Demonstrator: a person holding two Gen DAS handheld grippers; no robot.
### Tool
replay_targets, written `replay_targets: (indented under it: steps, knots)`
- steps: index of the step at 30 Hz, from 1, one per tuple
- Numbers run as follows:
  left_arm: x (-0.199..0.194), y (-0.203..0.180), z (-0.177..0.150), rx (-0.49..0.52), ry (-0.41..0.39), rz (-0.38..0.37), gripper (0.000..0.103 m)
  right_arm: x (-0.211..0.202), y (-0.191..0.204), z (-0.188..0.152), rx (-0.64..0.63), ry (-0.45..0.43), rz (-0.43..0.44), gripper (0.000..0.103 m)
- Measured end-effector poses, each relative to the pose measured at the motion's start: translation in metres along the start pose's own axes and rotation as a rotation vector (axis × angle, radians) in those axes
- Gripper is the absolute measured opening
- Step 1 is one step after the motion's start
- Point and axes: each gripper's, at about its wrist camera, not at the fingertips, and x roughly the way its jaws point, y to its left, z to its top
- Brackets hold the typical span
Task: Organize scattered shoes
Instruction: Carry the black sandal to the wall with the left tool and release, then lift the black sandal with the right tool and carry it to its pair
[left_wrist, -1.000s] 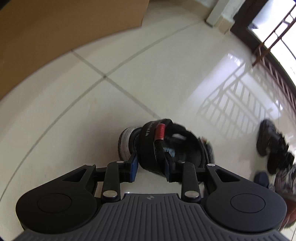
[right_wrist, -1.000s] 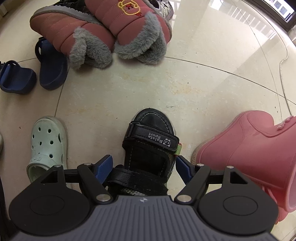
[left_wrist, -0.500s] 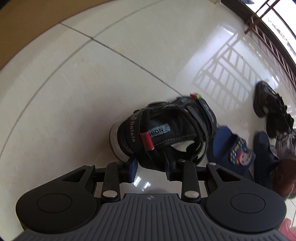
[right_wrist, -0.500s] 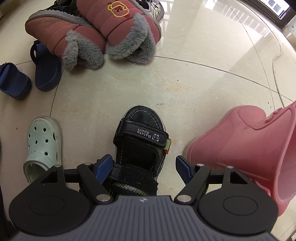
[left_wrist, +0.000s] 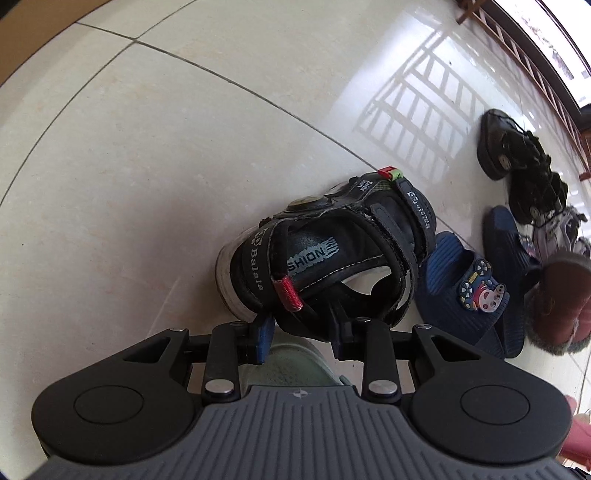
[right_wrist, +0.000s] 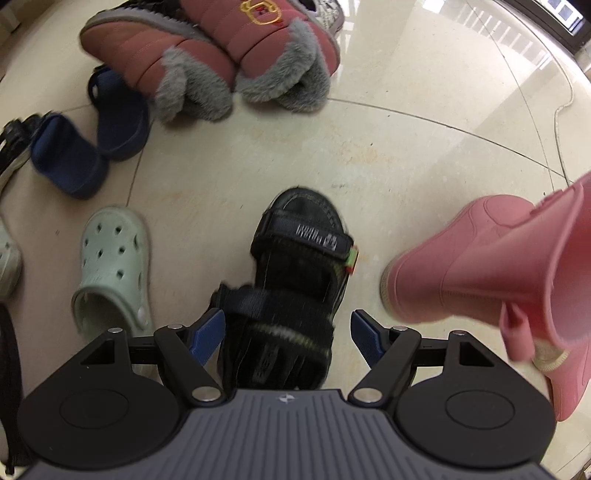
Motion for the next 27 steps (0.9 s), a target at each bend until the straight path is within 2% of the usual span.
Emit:
replay_targets:
  steps: [2, 4, 5, 10, 19, 22, 25, 27]
  knots:
    - [0.001, 0.003, 0.001, -0.011, 0.004, -0.003, 0.035, 0.000, -0.002, -0.006, 0.011, 0.014, -0.004, 0.080]
    - [0.001, 0.007, 0.004, -0.026, 0.009, 0.000, 0.045, 0.001, -0.004, -0.011, 0.027, 0.024, -0.006, 0.080]
    - [0.001, 0.009, 0.005, -0.022, 0.012, 0.004, 0.046, 0.003, -0.007, -0.014, 0.048, 0.026, -0.001, 0.080]
    - [-0.005, 0.009, 0.011, 0.055, 0.015, 0.007, 0.056, 0.014, -0.022, -0.020, 0.121, 0.022, -0.010, 0.075]
    - [-0.024, 0.007, 0.017, 0.211, -0.010, 0.041, 0.056, 0.042, -0.013, -0.017, 0.050, 0.018, -0.058, 0.059]
    - [-0.030, 0.002, 0.022, 0.279, -0.029, 0.061, 0.056, 0.049, -0.011, -0.015, 0.044, 0.019, -0.054, 0.051]
    - [-0.031, -0.002, 0.029, 0.331, -0.038, 0.068, 0.056, 0.052, -0.011, -0.012, 0.044, 0.021, -0.044, 0.049]
    - [-0.029, -0.003, 0.034, 0.348, -0.038, 0.067, 0.056, 0.051, -0.012, -0.009, 0.050, 0.023, -0.032, 0.043]
